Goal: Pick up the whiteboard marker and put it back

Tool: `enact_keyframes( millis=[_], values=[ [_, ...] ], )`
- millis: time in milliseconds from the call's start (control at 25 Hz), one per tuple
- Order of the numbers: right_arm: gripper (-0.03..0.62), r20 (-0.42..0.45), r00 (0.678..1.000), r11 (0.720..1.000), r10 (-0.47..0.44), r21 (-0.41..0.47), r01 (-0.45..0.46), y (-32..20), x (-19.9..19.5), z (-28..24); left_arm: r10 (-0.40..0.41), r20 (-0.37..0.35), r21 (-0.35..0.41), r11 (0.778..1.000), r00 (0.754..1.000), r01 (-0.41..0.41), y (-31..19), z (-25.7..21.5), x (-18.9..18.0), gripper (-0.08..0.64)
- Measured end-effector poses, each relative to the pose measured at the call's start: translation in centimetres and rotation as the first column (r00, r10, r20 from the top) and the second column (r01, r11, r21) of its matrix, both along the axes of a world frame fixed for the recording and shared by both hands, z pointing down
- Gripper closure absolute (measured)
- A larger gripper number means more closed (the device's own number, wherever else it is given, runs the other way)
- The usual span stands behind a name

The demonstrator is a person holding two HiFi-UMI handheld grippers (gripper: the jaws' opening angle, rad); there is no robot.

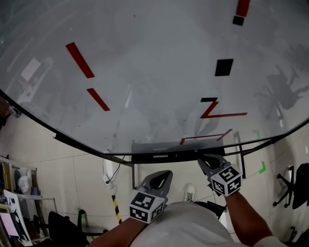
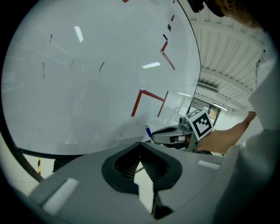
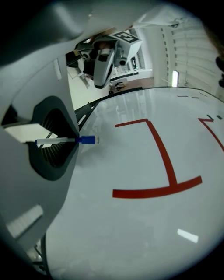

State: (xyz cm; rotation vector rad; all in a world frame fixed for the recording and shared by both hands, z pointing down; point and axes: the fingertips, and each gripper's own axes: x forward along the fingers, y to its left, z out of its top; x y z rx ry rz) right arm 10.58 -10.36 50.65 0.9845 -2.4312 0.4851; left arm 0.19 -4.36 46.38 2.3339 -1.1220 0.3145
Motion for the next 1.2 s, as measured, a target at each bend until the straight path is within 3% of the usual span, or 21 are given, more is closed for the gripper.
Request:
enact_keyframes(
  millis=[160,280,520,760,1200],
  values=[
    [0.560,0.188,0.981,0.996,0.049,-0.088,-0.032,0.7,-0.5,-1.5,-0.014,-0.007,0.013,1.000,1.000,0.014,-0.1,-0.3,-0.2,0.543],
    [0.560,0.269,0.961,0.993,0.059,-0.115,-0.028,1.4,-1.0,-2.6,-0.016,-0.005,0.010,1.000,1.000,0.017,-0.1,-0.3,-0.3,0.543],
    [0.560,0.322,0.944,0.988,0.077,-0.149,-0.029,1.9,-1.3,-3.0,-0.021,-0.010,0.010,1.000,1.000,0.021,-0.2,-0.4,-0.5,0.543],
    [0.560,0.424,0.901,0.984,0.095,-0.177,-0.021,3.0,-1.4,-5.2,-0.010,-0.021,0.020,1.000,1.000,0.011,-0.2,-0.7,-0.4,0.543],
    [0.558,0.502,0.859,0.982,0.105,-0.190,-0.010,4.9,-1.0,-7.9,-0.014,-0.032,0.018,1.000,0.999,0.014,-0.3,-1.1,-0.9,0.544]
  ],
)
